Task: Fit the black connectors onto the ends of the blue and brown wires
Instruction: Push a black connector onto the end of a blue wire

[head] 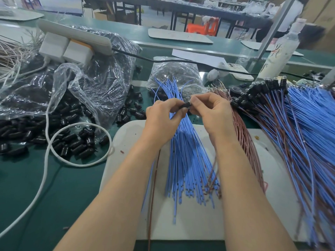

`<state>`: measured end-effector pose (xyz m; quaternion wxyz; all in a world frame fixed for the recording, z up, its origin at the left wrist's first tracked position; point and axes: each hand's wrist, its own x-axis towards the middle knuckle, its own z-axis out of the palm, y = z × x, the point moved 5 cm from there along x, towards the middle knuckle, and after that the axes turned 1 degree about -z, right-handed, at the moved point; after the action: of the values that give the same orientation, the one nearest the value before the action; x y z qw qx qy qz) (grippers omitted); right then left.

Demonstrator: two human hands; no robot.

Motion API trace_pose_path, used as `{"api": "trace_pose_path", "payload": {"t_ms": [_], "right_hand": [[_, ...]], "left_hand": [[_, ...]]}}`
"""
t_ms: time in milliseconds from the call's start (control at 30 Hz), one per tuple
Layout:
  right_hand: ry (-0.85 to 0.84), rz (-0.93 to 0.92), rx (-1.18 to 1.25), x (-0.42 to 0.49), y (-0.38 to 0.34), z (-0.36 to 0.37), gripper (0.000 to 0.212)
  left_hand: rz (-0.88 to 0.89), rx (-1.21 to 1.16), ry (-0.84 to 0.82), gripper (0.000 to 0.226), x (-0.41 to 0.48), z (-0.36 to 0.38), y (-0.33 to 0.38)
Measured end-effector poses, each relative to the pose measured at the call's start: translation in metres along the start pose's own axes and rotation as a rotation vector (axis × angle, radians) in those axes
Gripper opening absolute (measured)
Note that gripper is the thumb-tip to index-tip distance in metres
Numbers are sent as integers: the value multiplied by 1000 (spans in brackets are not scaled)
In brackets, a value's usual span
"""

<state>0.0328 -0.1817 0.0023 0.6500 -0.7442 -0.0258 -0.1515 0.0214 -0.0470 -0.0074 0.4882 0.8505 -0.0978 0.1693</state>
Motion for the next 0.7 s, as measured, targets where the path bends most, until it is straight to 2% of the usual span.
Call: {"api": "trace_pose_path", "payload": {"t_ms": [333, 533, 700], "right_hand": [[-16, 43, 77, 0, 6, 5, 11], [-38, -54, -189, 0, 1, 8, 10], [51, -147, -187, -4, -9, 3, 6]], "left_hand": [[-10, -21, 26, 11, 0, 1, -3], [-64, 72, -8, 17, 4, 8, -9], [-82, -63, 55, 15, 3, 4, -13]]}}
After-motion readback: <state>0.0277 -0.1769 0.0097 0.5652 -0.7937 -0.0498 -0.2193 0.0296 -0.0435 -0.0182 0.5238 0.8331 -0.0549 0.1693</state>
